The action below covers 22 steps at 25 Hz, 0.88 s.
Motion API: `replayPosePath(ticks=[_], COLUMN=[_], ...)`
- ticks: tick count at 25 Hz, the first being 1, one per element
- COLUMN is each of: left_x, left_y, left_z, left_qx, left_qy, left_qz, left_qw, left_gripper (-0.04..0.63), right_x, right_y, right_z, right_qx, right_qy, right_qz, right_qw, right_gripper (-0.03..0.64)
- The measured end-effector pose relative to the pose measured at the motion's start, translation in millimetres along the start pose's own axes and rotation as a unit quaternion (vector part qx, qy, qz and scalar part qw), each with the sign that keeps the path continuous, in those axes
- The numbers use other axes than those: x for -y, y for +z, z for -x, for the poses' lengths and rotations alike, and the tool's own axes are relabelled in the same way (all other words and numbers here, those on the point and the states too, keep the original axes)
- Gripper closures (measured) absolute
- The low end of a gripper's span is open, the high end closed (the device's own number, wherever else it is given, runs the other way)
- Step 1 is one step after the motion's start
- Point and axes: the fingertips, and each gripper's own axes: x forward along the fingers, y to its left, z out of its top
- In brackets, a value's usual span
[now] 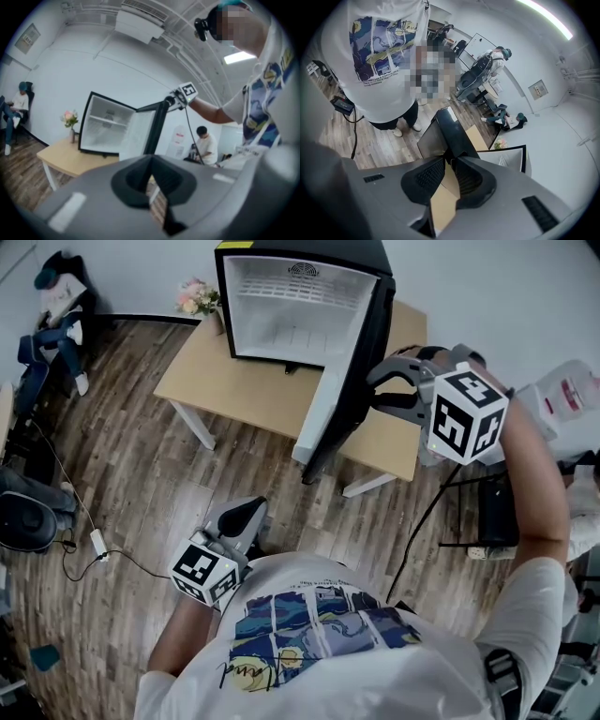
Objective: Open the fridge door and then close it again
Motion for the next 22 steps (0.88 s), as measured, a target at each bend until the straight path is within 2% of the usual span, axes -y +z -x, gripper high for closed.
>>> replayPosePath(ticks=[13, 22], left_x=[-54, -81], left_y=[21, 27], left_z=[16, 31], left_qx=[0.002, -0.001], left_qy=[-0.02, -0.031], left_qz=[-0.007, -0.009], left_qw=[0.9998, 0.9995], left_gripper=[0.586, 0.586], right_x=[48, 83], right_y=[30, 43], right_z=[-34, -58], right_qx=[0.005, 0.006], right_qy=[0.011, 0.01], right_qz=[-0.027, -0.066], right_qw=[1.0, 0.998], right_gripper=[0.561, 0.565])
